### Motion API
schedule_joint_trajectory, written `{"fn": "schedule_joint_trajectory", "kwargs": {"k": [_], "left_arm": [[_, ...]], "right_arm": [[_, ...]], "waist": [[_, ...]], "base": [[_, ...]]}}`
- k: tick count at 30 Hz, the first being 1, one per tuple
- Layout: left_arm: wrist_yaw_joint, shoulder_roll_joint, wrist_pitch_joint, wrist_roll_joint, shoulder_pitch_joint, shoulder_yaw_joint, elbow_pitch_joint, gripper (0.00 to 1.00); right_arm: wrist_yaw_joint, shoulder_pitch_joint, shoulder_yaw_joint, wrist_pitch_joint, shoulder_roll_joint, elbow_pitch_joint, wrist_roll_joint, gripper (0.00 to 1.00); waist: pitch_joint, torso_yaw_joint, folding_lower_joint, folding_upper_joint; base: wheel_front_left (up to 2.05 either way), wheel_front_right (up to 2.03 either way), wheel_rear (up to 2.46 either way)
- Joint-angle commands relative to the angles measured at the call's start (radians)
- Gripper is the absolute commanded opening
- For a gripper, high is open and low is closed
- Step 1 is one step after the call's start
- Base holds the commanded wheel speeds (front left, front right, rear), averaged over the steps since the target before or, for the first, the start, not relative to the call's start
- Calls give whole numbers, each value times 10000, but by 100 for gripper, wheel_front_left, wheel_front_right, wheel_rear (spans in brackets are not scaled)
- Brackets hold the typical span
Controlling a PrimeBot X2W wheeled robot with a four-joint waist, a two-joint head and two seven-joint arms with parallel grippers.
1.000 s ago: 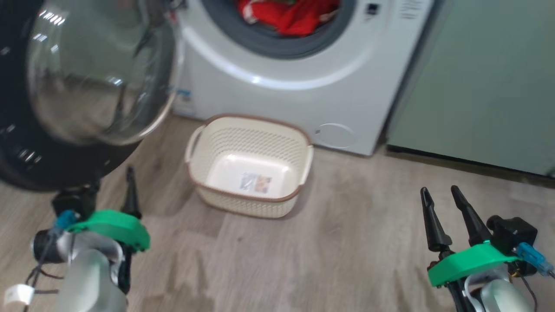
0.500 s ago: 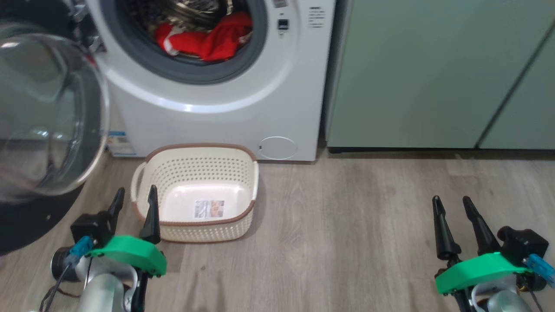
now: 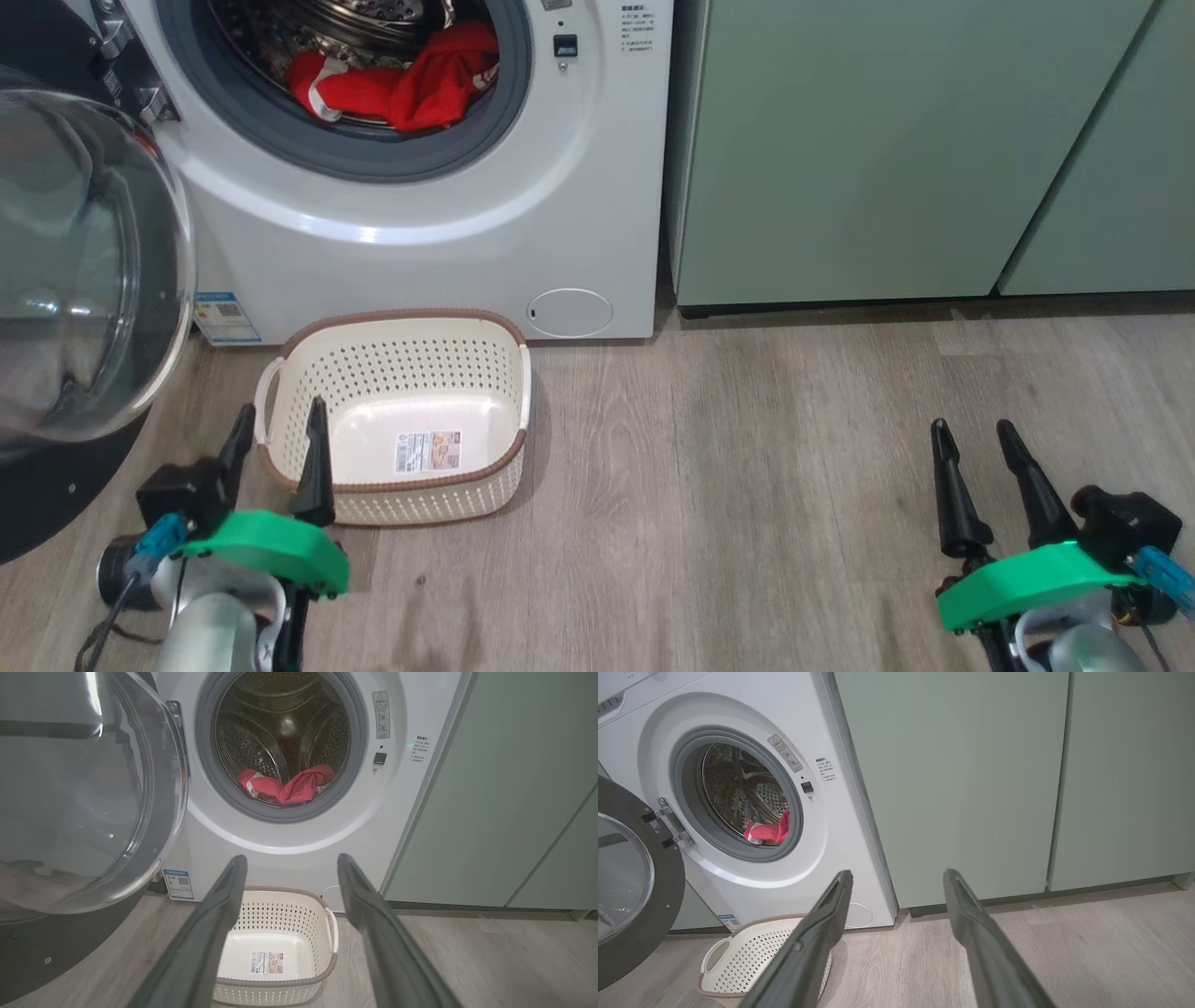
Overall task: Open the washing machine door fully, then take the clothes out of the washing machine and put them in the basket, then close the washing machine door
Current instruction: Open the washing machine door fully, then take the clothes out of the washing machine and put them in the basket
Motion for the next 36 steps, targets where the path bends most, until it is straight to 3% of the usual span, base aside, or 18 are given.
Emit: {"fn": "schedule_joint_trajectory", "kwargs": {"k": [1,10,19,36], "left_arm": [[-59,211,-67,159,-437,338,-334,100],[-59,121,-67,285,-470,509,-358,100],[-59,283,-67,-242,-458,-3,-559,100],[-59,281,-67,-748,-653,92,-132,100]], "right_arm": [[-7,-205,137,-63,-45,-362,-74,100],[-7,-172,157,-63,20,-373,-88,100],[-7,-172,202,-63,26,-358,-51,100],[-7,-180,284,-63,41,-324,2,100]], "waist": [[-1,12,0,-1],[-24,54,0,-1],[3,97,0,-1],[126,102,0,-1]], "base": [[0,0,0],[0,0,0],[37,-37,0],[183,-183,0]]}}
